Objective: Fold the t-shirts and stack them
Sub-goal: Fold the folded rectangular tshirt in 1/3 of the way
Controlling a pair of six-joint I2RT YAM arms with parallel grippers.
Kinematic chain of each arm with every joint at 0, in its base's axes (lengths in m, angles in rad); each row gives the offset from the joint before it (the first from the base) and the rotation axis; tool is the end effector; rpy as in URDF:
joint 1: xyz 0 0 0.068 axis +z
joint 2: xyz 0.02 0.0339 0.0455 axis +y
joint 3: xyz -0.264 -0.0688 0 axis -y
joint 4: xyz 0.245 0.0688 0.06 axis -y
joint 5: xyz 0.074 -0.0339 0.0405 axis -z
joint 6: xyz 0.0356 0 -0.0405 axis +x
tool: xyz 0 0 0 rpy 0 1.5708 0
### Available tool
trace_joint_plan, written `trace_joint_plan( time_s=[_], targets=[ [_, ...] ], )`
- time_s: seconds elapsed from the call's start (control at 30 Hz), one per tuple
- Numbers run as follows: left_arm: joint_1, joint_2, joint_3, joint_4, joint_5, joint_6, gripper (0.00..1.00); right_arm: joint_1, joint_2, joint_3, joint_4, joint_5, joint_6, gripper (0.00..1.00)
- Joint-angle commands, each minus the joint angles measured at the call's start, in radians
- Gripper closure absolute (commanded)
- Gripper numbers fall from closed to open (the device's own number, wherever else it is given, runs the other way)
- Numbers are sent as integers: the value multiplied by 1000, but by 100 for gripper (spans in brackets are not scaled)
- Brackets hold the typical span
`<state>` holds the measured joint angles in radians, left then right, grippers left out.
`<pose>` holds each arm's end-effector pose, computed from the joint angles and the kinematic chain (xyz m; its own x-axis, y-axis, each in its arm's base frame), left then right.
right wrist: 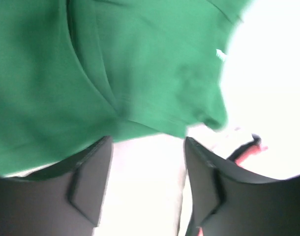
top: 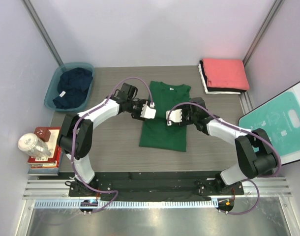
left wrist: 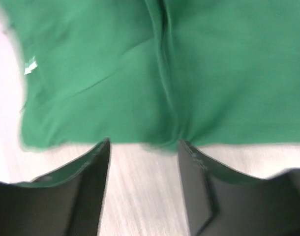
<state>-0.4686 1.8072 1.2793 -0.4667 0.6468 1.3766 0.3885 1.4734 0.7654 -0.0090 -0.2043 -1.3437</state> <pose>0.3289 -0.1905 0.2127 0.4967 0.6262 -0.6010 0.8602 -0.2628 0.4371 0.2763 0.1209 0.1910 0.3624 -0.8826 -0.2996 -0.7079 -0.0515 -0.7044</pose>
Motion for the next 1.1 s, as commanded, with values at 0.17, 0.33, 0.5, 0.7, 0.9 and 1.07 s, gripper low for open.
trace_joint_plan(
  time_s=[0.17, 0.33, 0.5, 0.7, 0.9, 1.07],
  targets=[
    [35, -45, -132, 714, -173, -387, 30, -8, 28, 2, 431, 276, 95, 30],
    [35, -88, -104, 565, -106, -351, 37, -13, -50, 141, 32, 40, 241, 47],
    [33, -88, 5, 90, 36, -199, 100, -19, -62, 239, -356, -202, 316, 99],
    [24, 3, 98, -379, 100, 143, 100, -28, 8, 229, -437, -400, 342, 99],
    [21, 148, 264, -610, 79, 256, 100, -28, 97, 302, -552, -509, 327, 99],
    [18, 195, 296, -531, 62, 202, 100, -27, 146, 316, -531, -459, 298, 99]
  ],
)
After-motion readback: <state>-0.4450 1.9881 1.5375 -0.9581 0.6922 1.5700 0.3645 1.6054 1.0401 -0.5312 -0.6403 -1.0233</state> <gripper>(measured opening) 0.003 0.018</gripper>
